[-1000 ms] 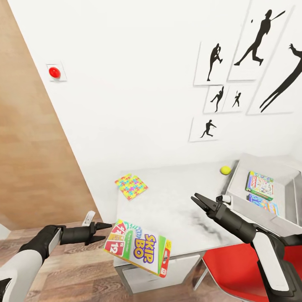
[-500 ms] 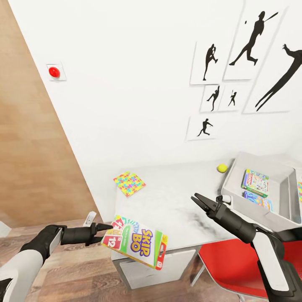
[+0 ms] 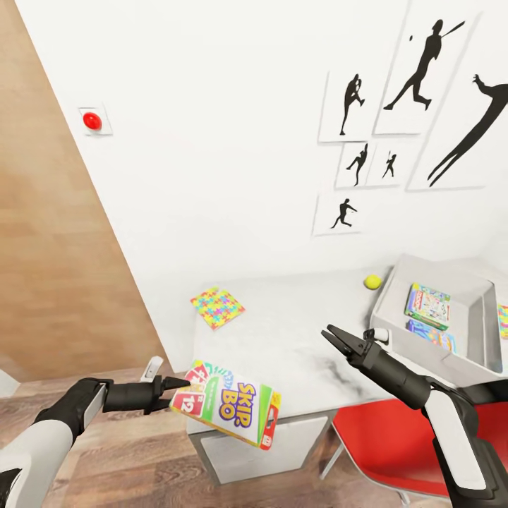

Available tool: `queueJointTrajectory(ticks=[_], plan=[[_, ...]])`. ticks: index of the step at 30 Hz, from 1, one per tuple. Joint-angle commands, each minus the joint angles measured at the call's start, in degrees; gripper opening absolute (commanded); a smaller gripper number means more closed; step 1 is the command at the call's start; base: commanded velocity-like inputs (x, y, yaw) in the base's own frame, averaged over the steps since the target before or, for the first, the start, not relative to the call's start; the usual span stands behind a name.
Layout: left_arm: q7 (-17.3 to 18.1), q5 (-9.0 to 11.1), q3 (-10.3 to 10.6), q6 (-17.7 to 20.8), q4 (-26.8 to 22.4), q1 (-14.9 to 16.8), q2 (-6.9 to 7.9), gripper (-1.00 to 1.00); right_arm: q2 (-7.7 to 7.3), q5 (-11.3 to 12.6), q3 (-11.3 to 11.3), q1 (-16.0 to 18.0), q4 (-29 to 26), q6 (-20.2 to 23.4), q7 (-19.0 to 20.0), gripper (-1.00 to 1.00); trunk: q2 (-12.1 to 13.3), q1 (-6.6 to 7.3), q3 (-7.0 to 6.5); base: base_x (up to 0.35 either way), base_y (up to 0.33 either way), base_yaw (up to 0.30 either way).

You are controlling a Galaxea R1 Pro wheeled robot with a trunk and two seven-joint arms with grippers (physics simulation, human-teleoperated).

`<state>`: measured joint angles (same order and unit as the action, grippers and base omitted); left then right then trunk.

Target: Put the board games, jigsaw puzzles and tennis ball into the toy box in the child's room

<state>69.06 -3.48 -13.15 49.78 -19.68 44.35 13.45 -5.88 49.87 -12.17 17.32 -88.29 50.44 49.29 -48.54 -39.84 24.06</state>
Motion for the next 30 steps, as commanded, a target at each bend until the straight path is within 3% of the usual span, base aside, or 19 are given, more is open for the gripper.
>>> queueJointTrajectory(ticks=[1,30], plan=[[0.27,-0.39,-0.33,0.49,-0.01,0.04,-0.03,1.0,-0.01,0.05,-0.04,0.05,-0.01,0.28,0.1,1.0,-0.04,0.0,0.06,-0.056,-0.001,0.0],[0.29,-0.38,-0.3,0.49,-0.01,0.04,-0.01,1.0,-0.01,0.05,-0.04,0.06,-0.03,0.28,0.1,1.0,-0.04,0.0,0.06,-0.014,0.0,0.0]])
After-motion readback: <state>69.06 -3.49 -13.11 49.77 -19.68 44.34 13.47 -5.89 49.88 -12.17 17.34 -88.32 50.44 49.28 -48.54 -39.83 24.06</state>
